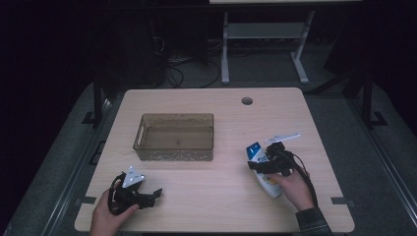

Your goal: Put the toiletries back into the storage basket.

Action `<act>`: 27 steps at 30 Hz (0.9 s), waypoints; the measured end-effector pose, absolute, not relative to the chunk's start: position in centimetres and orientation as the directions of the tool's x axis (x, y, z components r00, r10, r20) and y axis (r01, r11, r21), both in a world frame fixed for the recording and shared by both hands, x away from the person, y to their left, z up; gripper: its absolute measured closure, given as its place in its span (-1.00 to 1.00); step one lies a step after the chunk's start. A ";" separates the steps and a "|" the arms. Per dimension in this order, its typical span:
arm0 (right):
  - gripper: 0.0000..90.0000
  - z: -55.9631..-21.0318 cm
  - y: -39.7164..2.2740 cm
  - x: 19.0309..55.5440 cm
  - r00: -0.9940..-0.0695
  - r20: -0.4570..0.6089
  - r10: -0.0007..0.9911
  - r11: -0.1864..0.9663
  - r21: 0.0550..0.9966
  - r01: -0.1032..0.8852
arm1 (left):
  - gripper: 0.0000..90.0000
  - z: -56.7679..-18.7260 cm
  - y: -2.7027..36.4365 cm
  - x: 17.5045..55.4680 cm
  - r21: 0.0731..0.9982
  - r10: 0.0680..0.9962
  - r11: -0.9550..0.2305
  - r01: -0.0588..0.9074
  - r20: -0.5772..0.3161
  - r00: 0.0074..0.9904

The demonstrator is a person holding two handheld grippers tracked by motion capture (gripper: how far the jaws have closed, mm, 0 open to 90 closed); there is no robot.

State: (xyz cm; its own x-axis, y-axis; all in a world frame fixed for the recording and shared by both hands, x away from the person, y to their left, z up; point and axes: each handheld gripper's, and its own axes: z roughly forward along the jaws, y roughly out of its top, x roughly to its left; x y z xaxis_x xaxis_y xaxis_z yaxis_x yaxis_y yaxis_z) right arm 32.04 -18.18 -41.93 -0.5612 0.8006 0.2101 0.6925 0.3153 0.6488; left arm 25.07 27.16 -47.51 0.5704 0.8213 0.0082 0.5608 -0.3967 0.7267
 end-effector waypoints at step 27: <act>-0.28 -39.3 -21.3 29.9 -0.605 0.212 0.768 0.141 0.865 0.482 | -0.72 -47.5 27.1 25.1 0.728 0.822 -0.394 0.561 0.007 0.569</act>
